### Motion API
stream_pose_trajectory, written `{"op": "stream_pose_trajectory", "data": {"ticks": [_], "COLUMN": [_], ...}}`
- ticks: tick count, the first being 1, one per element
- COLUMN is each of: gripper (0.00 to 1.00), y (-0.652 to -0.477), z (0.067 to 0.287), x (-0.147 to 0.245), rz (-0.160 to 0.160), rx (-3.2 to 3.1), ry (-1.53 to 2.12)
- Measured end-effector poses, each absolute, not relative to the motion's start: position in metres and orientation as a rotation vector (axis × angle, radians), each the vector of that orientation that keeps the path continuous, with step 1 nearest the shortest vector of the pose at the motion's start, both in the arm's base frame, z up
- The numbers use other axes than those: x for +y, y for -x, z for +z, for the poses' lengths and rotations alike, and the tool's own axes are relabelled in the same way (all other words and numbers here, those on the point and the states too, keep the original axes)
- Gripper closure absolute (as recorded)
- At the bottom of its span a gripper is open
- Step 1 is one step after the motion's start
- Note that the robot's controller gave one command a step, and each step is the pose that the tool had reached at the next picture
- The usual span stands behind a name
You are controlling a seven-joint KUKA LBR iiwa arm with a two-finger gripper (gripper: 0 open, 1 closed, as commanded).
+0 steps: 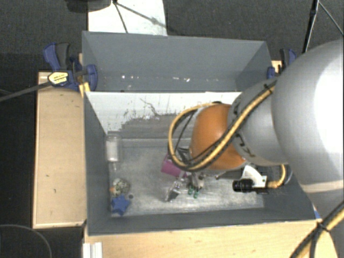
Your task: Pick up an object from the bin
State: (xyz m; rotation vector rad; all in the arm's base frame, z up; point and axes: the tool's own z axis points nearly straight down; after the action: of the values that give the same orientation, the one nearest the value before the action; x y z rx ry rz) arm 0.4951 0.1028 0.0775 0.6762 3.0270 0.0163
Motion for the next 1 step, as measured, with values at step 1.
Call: {"op": "stream_pose_trajectory", "data": {"ticks": [1], "gripper": [0.0], "y": [-0.5003], "z": [0.082], "x": [0.103], "rz": [0.01], "rx": [3.047], "ry": [-0.686]}}
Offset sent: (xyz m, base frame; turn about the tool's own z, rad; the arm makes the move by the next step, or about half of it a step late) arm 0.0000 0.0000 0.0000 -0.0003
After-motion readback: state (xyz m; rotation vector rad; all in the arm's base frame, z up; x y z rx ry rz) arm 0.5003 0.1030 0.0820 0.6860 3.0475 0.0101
